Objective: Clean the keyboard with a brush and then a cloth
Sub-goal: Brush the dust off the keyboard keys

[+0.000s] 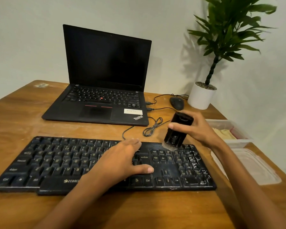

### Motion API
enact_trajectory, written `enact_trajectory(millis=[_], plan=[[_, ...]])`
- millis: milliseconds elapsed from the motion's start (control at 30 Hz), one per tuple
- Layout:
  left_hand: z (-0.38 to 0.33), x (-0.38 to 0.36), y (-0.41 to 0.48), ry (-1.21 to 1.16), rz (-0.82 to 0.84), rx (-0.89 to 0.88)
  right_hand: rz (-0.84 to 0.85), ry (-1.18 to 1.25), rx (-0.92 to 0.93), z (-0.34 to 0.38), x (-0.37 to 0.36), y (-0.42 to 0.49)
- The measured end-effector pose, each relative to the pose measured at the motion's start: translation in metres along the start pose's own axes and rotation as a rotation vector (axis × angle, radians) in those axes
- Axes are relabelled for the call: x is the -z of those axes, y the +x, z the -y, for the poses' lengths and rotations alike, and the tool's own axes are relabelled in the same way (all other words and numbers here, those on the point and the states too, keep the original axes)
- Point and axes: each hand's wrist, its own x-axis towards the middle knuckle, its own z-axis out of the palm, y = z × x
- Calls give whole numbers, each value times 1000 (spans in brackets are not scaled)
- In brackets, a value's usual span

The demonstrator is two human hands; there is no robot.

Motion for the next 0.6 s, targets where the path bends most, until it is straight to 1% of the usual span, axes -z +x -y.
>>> enact_trajectory(millis=[67,133,200,267,367,433,500,600], plan=[[1,-1,0,-1,-3,-3,-54,-68,12,-2,7,2],[1,-1,0,-6,-6,-1,-110,-36,36,-4,13,-1],[1,-1,0,-10,-3,6,-85,21,34,-7,16,-10],[-1,-1,-1,-2,16,6,-76,5,8,-12,23,-20],[-1,1,0,12,16,3,-169,9,23,-15,35,-27],[-10,4,2,16,40,-41,-193,3,56,-12,34,-29],[-29,4,6,-21,56,-112,-183,21,87,-7,24,-29],[-52,-5,17,-26,66,-179,-101,78,113,-6,11,-27]])
